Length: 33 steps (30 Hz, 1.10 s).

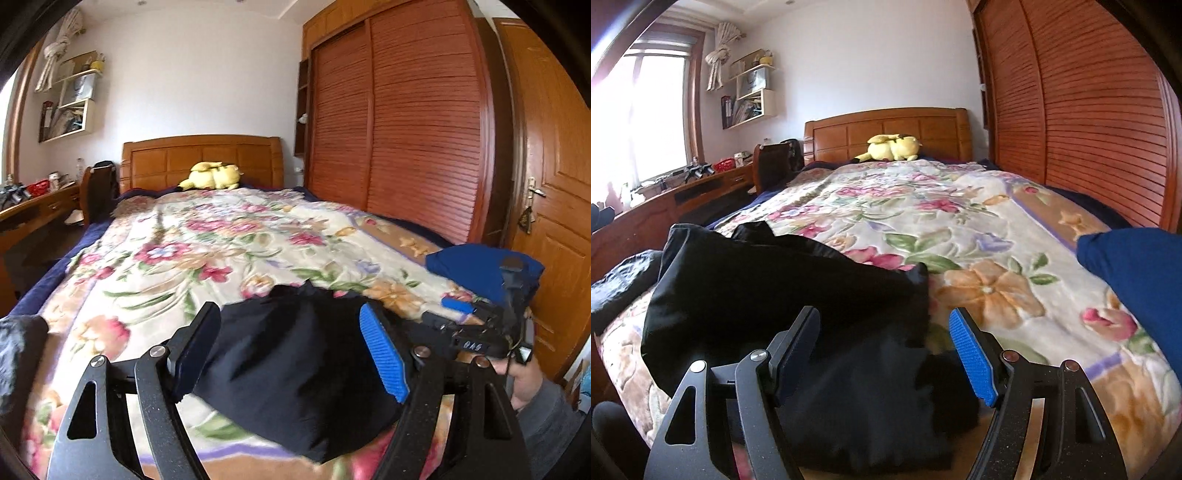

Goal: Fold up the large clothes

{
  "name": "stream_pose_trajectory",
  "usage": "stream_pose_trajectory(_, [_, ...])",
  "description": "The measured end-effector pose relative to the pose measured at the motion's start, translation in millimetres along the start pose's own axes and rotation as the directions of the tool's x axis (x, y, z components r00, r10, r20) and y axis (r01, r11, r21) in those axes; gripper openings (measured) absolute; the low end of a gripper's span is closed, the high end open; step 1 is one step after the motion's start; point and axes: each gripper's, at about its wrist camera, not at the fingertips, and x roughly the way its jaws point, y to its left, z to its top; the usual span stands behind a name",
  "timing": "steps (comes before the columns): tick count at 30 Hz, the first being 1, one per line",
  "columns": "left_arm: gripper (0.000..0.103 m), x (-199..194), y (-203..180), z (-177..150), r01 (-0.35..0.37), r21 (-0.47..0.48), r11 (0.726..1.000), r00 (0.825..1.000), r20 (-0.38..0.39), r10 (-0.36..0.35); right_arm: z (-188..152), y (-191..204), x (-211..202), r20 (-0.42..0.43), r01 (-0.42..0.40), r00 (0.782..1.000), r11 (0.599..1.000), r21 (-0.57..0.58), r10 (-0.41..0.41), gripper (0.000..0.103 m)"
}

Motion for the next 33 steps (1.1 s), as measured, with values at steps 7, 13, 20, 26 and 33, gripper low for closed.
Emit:
stream_pose_trajectory(7, [0.079,3.1,54.2,-39.2,-0.125,-0.056,0.991,0.990,-0.080,0.120,16.5,15.3,16.7,-0.022,-0.068,0.997,0.997,-0.028,0.068,0.075])
stream_pose_trajectory(13, [0.078,2.1,83.7,-60.5,-0.179,-0.100,0.979,0.981,-0.097,0.169,61.5,58.6,36.3,-0.039,-0.195,0.981,0.974,-0.115,0.192,0.075])
stream_pose_trajectory(20, [0.078,3.0,101.6,-84.5,-0.170,-0.141,0.975,0.983,-0.091,0.159,104.8,132.5,83.2,-0.172,-0.323,0.943,0.907,-0.271,0.284,0.074])
stream_pose_trajectory(26, [0.078,7.8,105.5,-94.9,-0.159,-0.129,0.979,0.985,-0.085,0.149,121.4,164.3,126.7,-0.294,-0.362,0.917,0.874,-0.325,0.270,0.074])
stream_pose_trajectory(33, [0.078,9.0,108.2,-102.3,-0.118,-0.139,0.983,0.991,-0.087,0.106,124.4,189.1,141.2,-0.389,-0.398,0.891,0.812,-0.426,0.233,0.015])
